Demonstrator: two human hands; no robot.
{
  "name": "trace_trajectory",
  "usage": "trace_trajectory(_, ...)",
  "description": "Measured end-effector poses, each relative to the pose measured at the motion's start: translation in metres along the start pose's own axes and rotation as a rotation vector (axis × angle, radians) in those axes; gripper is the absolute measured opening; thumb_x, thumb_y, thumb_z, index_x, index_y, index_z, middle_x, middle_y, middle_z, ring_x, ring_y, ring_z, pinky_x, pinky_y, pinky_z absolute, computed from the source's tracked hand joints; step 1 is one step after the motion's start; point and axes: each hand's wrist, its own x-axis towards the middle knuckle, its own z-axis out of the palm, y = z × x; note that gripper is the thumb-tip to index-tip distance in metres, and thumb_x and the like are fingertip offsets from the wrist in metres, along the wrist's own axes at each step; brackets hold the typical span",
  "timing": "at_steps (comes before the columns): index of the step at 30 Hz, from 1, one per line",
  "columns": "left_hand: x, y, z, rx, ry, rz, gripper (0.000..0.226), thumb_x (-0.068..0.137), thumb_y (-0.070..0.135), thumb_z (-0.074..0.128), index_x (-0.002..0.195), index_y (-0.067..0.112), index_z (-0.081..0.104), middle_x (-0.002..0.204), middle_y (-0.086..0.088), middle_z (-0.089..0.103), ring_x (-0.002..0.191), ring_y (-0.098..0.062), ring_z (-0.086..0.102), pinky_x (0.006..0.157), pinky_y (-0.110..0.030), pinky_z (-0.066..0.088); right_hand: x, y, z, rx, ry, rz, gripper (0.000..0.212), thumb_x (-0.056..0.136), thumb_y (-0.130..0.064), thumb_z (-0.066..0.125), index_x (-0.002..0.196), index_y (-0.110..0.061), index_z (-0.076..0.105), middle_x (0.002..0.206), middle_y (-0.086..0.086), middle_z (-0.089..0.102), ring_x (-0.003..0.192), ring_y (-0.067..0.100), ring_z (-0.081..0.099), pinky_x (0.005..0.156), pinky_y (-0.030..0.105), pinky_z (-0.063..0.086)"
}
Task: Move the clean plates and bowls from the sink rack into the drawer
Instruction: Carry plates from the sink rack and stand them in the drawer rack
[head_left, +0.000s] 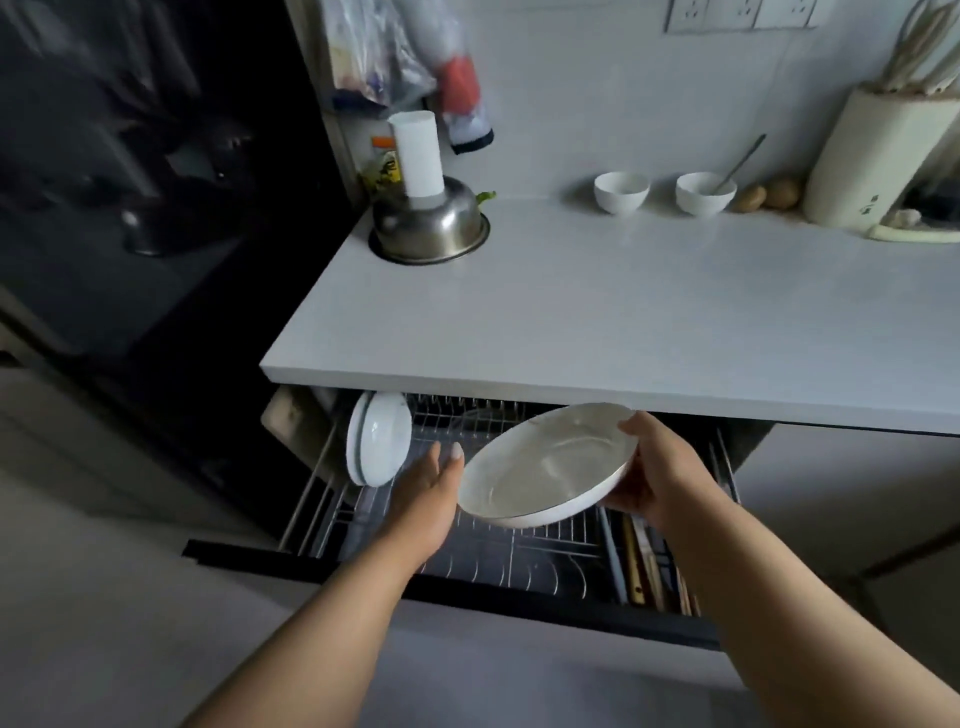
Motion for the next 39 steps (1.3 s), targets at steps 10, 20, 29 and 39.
trace_trajectory(10, 0.041, -0.099, -0.079, 0.186, 0.106, -0.007, 0.086, 0.077, 0.077, 0.015, 0.131, 0.02, 0.05, 0.124, -0.008, 0.059, 0.117, -0.027, 0.053, 0.101, -0.046, 0.041, 0.05, 0.054, 0.123, -0.351, -0.104, -0.071, 0.023, 0.093, -0.016, 0.043, 0.114, -0.017, 0.053, 0.093, 0.016, 0.061, 0.077, 0.032, 0.064, 0.058, 0.042, 0.058)
trace_trajectory(20, 0.085, -0.159, -0.091, 0.479, 0.116, -0.085, 0.069, 0.099, 0.054, 0.027, 0.154, 0.016, 0.01, 0.162, -0.007, 0.012, 0.148, -0.02, 0.006, 0.12, -0.038, 0.003, 0.135, 0.093, 0.208, -0.643, -0.216, -0.057, 0.051, 0.086, -0.018, 0.05, 0.135, -0.032, 0.044, 0.117, 0.009, 0.063, 0.092, 0.031, 0.067, 0.071, 0.054, 0.058)
trace_trajectory(29, 0.106, -0.185, -0.092, 0.669, 0.159, -0.063, 0.094, 0.076, 0.066, -0.007, 0.155, 0.016, 0.004, 0.162, -0.004, 0.009, 0.149, -0.016, 0.0, 0.121, -0.042, -0.003, 0.198, 0.111, 0.258, -0.917, -0.205, -0.079, 0.061, 0.084, -0.03, 0.052, 0.142, -0.03, 0.033, 0.119, 0.008, 0.062, 0.093, 0.031, 0.066, 0.081, 0.05, 0.057)
trace_trajectory(39, 0.107, -0.192, -0.09, 0.537, 0.222, 0.002, 0.079, 0.088, 0.06, 0.014, 0.154, 0.018, 0.006, 0.16, -0.002, 0.017, 0.148, -0.014, 0.008, 0.122, -0.039, 0.006, 0.218, 0.106, 0.3, -1.283, -0.194, -0.186, 0.042, 0.097, -0.035, 0.041, 0.124, -0.005, 0.054, 0.113, 0.024, 0.063, 0.103, 0.037, 0.061, 0.091, 0.041, 0.048)
